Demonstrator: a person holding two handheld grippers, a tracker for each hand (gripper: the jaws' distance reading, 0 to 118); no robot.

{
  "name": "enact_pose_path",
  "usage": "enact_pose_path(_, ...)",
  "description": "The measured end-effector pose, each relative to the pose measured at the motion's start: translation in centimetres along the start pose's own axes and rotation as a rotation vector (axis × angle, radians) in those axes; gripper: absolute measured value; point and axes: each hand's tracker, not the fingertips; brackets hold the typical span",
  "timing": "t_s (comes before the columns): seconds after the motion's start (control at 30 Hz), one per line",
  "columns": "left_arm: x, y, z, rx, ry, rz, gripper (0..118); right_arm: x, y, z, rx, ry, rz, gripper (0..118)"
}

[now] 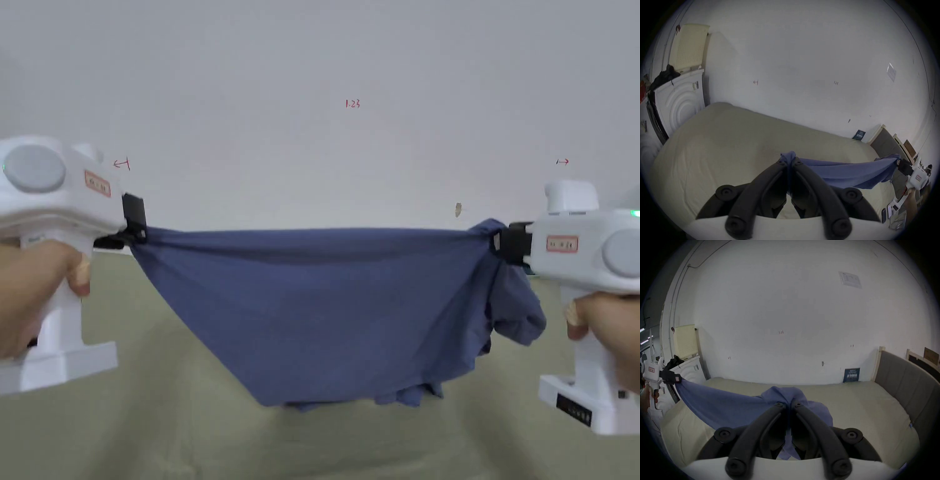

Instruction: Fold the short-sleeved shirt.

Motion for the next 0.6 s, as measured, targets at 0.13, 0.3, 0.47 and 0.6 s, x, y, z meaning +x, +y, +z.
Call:
enact_pose_path(0.13,-1.3,-4.8,-0.6,-0.080,0.005,0.014,4,0.9,-5.0,1.1,-0.070,0.010,-0.001,5)
enact_pose_path(0.3,-2.7,-11.1,-0.2,-0.159,0.004,0.045,4,1.9,-11.1,3.3,-0.161,0.017,-0.013,5)
enact_pose_path(0.47,-4.2,-17.9,1.5,-0.285,0.018,0.106,4,2.7,-16.5,6.3,-0.318,-0.005,-0.050,5)
enact_pose_path(0.6,-5.5,-22.7,3.4,-0.380,0.033,0.131,4,2.7,-19.8,9.4,-0.369,-0.001,-0.048,5)
